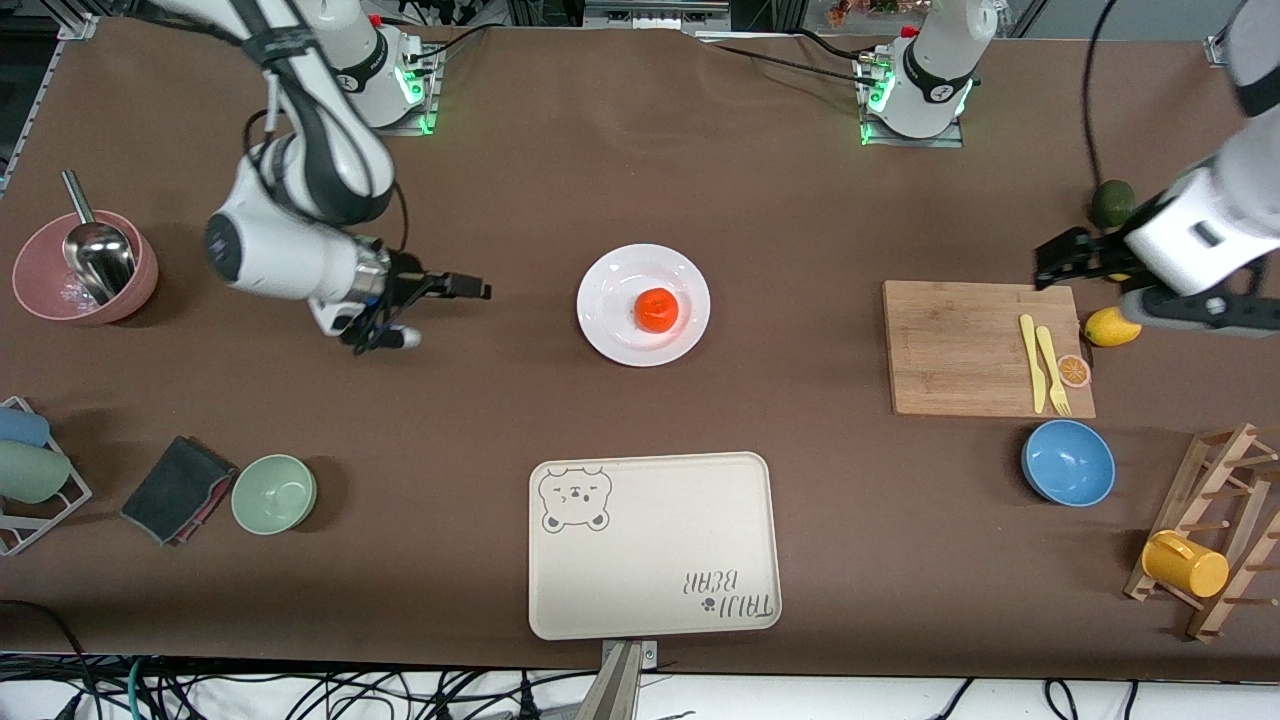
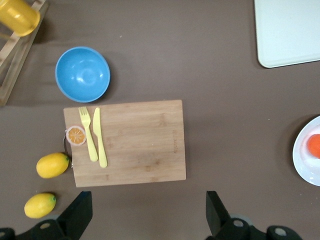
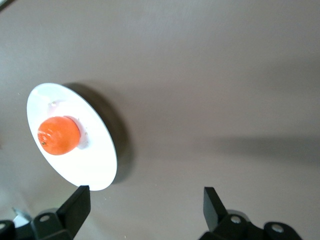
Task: Place orange and plate with both arms
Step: 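Retract the left gripper while the right gripper reaches toward the plate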
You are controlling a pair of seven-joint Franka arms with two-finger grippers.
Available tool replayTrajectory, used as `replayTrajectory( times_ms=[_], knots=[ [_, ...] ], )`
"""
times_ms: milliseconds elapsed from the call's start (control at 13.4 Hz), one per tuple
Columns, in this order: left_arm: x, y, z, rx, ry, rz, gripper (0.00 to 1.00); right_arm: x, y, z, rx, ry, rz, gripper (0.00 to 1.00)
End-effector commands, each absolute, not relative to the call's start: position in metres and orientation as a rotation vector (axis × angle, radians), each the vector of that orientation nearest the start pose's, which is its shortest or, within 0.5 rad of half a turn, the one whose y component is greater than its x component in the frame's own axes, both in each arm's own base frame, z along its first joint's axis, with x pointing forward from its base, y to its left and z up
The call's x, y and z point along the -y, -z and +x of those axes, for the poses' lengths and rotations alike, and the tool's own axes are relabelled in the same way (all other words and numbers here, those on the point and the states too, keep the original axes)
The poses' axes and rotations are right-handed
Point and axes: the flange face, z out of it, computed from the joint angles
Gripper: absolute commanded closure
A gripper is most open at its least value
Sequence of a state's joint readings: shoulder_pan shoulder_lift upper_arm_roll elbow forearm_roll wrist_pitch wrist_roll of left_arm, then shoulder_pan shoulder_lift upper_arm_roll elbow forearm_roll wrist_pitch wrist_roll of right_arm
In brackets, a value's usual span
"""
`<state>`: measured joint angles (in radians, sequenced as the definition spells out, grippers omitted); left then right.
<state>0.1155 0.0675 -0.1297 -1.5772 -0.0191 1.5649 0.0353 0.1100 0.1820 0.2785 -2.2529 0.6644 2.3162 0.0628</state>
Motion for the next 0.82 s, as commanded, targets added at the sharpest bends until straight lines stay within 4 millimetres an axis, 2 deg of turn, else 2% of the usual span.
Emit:
replayTrajectory(
  times_ms=[0, 75, 224, 449, 524, 598, 748],
  knots=[
    [0.0, -0.577, 0.523, -0.061, -0.076, -3.193, 0.0, -0.24, -0.262, 0.446, -0.293, -0.203, -2.647, 0.0],
    [0.006, -0.575, 0.514, -0.078, -0.048, -3.181, 0.0, -0.254, -0.247, 0.442, -0.324, -0.182, -2.633, 0.0],
    [0.03, -0.576, 0.513, -0.153, -0.051, -3.167, 0.0, -0.274, -0.224, 0.435, -0.405, -0.132, -2.603, 0.0],
    [0.018, -0.578, 0.521, -0.13, -0.053, -3.159, 0.0, -0.281, -0.213, 0.434, -0.427, -0.129, -2.595, 0.0],
    [0.018, -0.581, 0.52, -0.125, -0.07, -3.159, 0.0, -0.284, -0.21, 0.436, -0.443, -0.133, -2.584, 0.0],
    [0.018, -0.578, 0.529, -0.125, -0.087, -3.159, 0.0, -0.292, -0.209, 0.435, -0.432, -0.137, -2.573, 0.0],
    [0.019, -0.585, 0.538, -0.129, -0.113, -3.156, 0.0, -0.298, -0.204, 0.441, -0.435, -0.146, -2.555, 0.0]
  ],
)
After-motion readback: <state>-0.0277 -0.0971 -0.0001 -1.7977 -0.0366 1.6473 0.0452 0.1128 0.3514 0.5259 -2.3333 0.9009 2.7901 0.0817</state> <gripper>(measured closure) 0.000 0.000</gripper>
